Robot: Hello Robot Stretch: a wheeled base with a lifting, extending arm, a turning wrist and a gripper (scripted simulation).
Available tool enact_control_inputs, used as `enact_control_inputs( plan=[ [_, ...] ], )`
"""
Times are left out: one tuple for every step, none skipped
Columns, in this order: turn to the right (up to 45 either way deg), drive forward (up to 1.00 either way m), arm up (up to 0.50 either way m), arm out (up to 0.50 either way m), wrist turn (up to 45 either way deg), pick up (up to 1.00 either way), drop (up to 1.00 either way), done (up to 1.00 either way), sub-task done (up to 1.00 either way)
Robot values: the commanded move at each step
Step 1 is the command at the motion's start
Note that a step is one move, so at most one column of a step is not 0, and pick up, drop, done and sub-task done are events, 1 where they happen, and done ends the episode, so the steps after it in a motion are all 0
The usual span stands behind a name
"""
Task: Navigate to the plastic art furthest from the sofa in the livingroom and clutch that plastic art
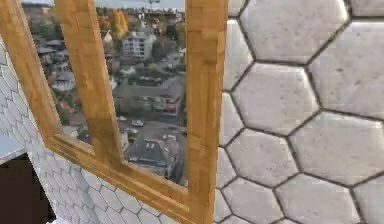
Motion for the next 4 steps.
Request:
enact_control_inputs(
  plan=[
    [-45.0,0.0,0.0,0.0,0.0,0.0,0.0,0.0,0.0],
    [-45.0,0.0,0.0,0.0,0.0,0.0,0.0,0.0,0.0],
    [-45.0,0.0,0.0,0.0,0.0,0.0,0.0,0.0,0.0],
    [-15.0,0.0,0.0,0.0,0.0,0.0,0.0,0.0,0.0]
  ],
)
